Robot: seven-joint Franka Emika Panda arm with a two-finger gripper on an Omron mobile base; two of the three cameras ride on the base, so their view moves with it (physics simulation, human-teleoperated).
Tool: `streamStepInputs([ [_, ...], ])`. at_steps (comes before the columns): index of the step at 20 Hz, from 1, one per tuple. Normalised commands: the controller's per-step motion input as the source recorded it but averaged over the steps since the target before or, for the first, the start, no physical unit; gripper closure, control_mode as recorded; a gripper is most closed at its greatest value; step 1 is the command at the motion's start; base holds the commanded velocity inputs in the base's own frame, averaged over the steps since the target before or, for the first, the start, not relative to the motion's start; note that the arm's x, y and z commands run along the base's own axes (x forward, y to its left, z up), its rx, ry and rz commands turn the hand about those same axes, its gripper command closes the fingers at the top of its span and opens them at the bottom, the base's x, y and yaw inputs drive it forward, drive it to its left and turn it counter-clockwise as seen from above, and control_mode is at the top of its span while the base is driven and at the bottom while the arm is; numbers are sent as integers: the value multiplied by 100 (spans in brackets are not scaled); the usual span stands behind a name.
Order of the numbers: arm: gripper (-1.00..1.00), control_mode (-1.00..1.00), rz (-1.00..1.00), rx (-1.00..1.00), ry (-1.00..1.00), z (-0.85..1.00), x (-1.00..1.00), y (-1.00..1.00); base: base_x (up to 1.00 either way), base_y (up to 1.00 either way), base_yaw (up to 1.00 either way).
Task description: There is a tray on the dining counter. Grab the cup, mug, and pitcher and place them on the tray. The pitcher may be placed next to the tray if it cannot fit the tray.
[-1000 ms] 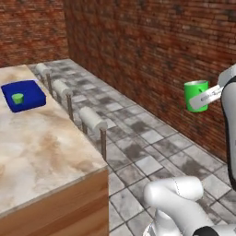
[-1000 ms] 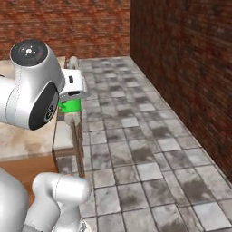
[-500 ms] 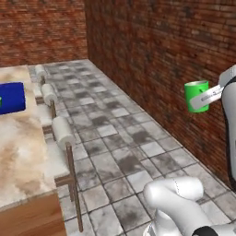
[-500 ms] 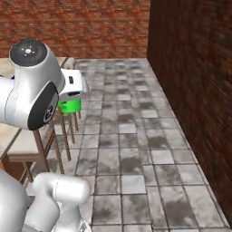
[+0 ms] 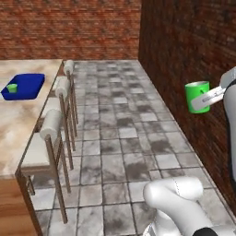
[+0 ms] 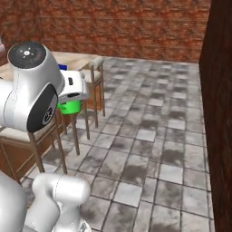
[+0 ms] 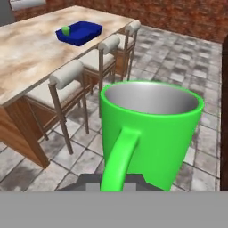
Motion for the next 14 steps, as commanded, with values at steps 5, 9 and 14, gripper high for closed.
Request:
streamStepInputs([
  [5, 100, 100, 0, 0, 0, 0, 0, 0, 69, -100, 54],
  [9, 100, 100, 0, 0, 0, 0, 0, 0, 95, -79, 41],
  [14, 100, 100, 0, 0, 0, 0, 0, 0, 100, -28, 20],
])
